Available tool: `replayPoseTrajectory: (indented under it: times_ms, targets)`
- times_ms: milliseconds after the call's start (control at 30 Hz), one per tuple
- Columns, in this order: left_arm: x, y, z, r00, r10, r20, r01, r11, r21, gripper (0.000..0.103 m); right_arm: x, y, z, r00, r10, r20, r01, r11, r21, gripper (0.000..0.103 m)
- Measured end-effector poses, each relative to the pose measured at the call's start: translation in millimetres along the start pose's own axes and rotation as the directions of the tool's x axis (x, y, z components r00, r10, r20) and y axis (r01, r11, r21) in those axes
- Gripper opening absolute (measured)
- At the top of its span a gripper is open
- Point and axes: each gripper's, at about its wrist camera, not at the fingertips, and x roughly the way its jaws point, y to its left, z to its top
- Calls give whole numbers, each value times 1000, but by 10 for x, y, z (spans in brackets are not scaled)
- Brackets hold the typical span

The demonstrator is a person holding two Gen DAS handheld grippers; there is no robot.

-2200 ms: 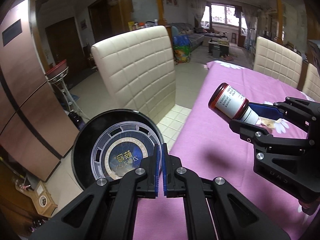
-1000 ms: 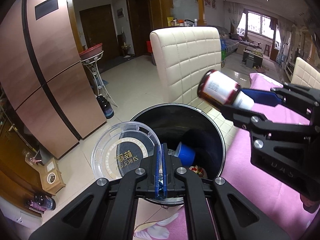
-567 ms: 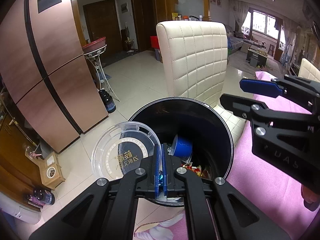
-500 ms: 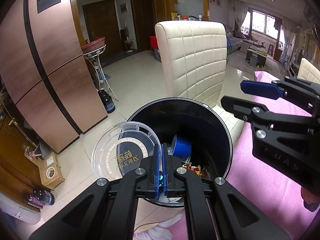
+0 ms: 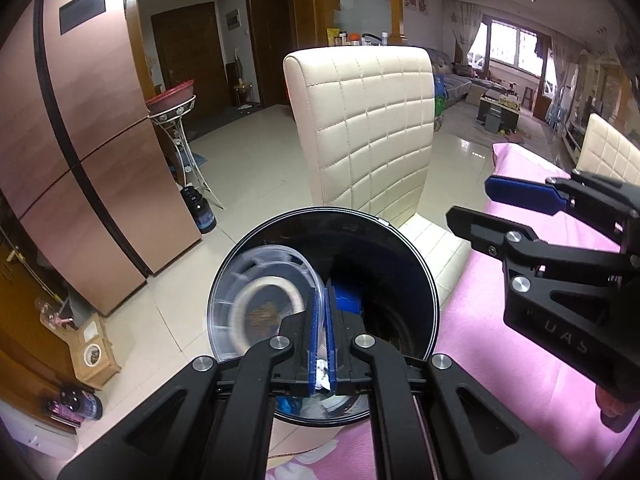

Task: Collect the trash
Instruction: 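Open the right tool over the bin while left tool releases the clear lid, then move both open tools back over the table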

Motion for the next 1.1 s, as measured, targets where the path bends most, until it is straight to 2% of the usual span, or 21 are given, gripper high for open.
replayPoseTrajectory:
  times_ms: [200,233,300,333,367,433,800,1100]
  targets:
    - [51,3,8,1000,20,-10,-20,1000,5,8,5,-53,-43,1000,-10,-8,10,1000,11,44]
    - [61,4,8,1000,18,-16,-18,1000,2,13,5,-56,-51,1000,-11,-10,12,1000,13,44]
    - [66,26,13,999,25,-20,-26,1000,-12,47,8,-59,-59,1000,-13,-13,13,1000,18,44]
    - [40,40,11,999,31,-6,-31,999,-25,78,9,-62,-67,1000,-13,-16,13,1000,21,43]
    - [-2,47,4,999,41,22,-40,998,-39,83,10,-66,-77,1000,-14,-18,15,1000,24,43]
    - [-47,39,18,998,47,51,-45,998,-39,83,1,-78,-96,1000,-18,-22,19,999,26,43]
    - [26,-84,55,1000,16,15,-15,1000,-21,83,-130,-249,-280,997,-70,-46,73,995,68,48]
    - [39,-407,115,998,-67,16,66,997,44,83,-318,-541,-498,983,-163,-79,172,976,131,55]
